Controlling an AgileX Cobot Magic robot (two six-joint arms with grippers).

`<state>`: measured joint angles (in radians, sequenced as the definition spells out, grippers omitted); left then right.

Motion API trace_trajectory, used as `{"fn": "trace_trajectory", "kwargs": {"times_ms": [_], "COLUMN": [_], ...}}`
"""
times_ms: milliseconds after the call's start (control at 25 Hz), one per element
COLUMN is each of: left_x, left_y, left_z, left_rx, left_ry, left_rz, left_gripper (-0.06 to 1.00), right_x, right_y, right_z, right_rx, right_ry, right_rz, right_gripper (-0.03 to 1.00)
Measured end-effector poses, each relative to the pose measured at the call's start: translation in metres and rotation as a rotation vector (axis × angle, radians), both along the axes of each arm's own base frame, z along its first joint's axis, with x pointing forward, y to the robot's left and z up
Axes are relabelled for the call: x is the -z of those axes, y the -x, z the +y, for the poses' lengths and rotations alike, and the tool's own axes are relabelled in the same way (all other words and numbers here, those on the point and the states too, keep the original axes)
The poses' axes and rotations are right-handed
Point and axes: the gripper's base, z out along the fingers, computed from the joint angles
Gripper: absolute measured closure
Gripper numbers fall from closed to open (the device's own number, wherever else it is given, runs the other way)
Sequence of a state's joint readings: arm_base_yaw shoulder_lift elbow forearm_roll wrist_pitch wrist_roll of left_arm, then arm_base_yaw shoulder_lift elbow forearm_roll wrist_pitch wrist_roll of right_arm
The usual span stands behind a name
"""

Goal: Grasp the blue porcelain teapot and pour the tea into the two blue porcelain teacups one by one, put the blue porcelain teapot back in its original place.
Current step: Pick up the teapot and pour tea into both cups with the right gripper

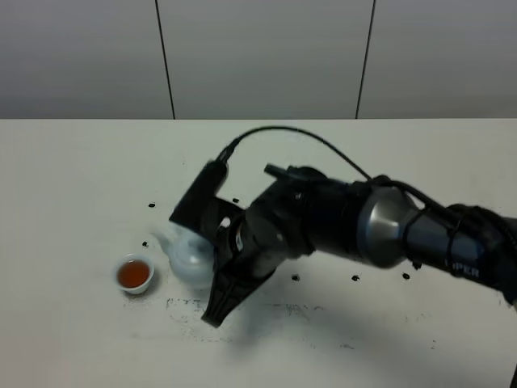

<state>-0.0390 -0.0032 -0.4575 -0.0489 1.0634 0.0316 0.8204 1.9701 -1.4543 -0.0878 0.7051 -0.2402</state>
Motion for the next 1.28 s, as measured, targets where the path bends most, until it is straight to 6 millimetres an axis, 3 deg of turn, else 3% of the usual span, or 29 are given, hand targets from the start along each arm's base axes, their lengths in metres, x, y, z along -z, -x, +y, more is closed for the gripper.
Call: {"fn": "trace_trajectory", "kwargs": {"times_ms": [120, 240, 520, 840, 1280], "left_x": [0.0, 0.0, 0.0, 0.0, 0.0], "left_y": [0.0, 0.0, 0.0, 0.0, 0.0], "left_z": [0.0, 0.0, 0.0, 0.0, 0.0], "left_rx": [0.0, 0.0, 0.0, 0.0, 0.0], "left_ry": [0.0, 0.0, 0.0, 0.0, 0.0], "left_rz": [0.0, 0.0, 0.0, 0.0, 0.0], "left_gripper": [0.49, 0.49, 0.49, 0.49, 0.49], "right_x": [-0.027, -0.038, -0.01, 0.013, 0.013], "right_y": [-0.028, -0.057, -0.099, -0.104, -0.097], "right_z": [-0.015, -0.03, -0.039, -0.029, -0.01], "right_rx": [-0.067, -0.153, -0.297, -0.452, -0.623], "right_ry": [0.059, 0.118, 0.28, 0.448, 0.65], "right_rz": [-0.083, -0.162, -0.264, -0.341, -0.481], "right_gripper": [0.92, 0.92, 0.92, 0.92, 0.92]}}
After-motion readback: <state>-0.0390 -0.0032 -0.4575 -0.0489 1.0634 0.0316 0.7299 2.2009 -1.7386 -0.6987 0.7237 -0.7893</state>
